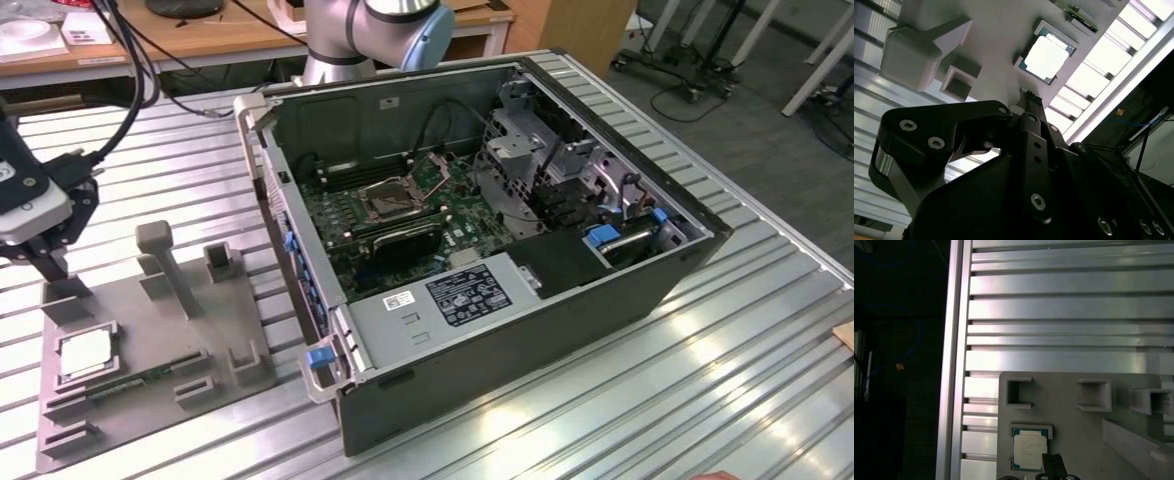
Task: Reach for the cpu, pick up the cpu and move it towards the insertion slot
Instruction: 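Reach for the cpu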
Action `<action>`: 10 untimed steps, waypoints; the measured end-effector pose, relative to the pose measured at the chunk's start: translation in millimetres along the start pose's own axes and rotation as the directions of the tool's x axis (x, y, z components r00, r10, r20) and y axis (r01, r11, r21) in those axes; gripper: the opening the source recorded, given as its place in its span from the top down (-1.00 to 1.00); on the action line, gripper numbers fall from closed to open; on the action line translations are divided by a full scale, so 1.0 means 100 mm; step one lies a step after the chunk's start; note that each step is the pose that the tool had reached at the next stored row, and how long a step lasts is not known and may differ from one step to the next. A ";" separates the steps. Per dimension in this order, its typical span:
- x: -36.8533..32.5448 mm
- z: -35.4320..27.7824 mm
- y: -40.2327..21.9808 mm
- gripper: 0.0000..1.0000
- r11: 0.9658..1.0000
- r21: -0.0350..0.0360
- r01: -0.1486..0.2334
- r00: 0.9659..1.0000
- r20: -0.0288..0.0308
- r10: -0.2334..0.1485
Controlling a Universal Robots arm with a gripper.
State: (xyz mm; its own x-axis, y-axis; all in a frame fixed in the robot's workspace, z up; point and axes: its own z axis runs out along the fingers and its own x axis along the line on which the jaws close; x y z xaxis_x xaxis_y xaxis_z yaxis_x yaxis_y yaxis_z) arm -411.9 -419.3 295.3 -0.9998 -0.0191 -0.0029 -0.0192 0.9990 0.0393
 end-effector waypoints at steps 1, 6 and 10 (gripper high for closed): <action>0.000 0.003 -0.001 0.80 1.000 0.000 0.000 1.000 0.000 0.000; 0.001 0.012 -0.004 0.80 1.000 0.000 0.000 1.000 0.000 0.000; 0.002 0.018 -0.006 0.80 1.000 0.000 0.000 1.000 0.000 0.000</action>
State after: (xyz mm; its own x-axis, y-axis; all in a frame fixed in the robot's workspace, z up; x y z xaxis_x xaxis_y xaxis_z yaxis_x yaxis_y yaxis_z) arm -412.0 -419.8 293.4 -0.9998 -0.0191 -0.0031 -0.0192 0.9990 0.0394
